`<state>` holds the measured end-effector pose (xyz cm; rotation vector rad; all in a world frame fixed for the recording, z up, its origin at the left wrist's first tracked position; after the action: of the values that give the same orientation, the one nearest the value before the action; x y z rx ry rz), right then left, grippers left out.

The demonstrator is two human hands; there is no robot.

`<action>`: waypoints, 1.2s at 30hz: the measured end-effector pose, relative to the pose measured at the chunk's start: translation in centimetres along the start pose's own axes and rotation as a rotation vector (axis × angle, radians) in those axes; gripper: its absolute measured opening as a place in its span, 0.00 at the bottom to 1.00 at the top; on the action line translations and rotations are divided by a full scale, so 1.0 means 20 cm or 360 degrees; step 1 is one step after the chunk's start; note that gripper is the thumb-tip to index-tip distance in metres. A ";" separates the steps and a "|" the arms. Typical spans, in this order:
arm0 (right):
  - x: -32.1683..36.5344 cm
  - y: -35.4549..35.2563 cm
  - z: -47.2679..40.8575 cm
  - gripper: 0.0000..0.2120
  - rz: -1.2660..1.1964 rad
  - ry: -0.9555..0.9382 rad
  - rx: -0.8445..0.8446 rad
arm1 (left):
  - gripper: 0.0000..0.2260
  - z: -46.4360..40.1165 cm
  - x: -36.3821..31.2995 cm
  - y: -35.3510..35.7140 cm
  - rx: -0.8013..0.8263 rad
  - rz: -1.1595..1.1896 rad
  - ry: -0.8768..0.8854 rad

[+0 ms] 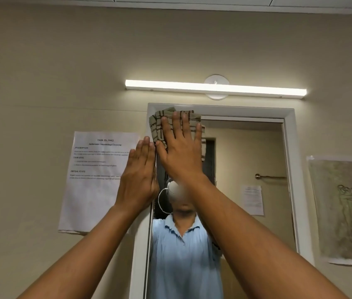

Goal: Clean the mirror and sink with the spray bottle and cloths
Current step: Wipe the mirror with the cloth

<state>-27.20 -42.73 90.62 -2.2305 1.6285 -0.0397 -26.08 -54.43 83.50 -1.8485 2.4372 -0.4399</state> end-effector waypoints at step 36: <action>-0.80 -0.05 0.85 0.32 -0.0004 0.0647 -0.0121 | 0.37 0.27 -0.04 0.02 0.0224 -0.0131 -0.0029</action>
<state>-27.57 -22.86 78.32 -2.3966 1.8544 -0.4665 -25.16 -54.60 78.20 -1.8902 2.2612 -0.5803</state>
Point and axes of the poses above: each hand's wrist, its own z-axis away from the middle knuckle, its own y-axis out of the palm, x = y × z, the point moved 3 cm from there along -z, towards the middle knuckle, and after that the axes turned 8 degrees about x, right-handed, at the moved point
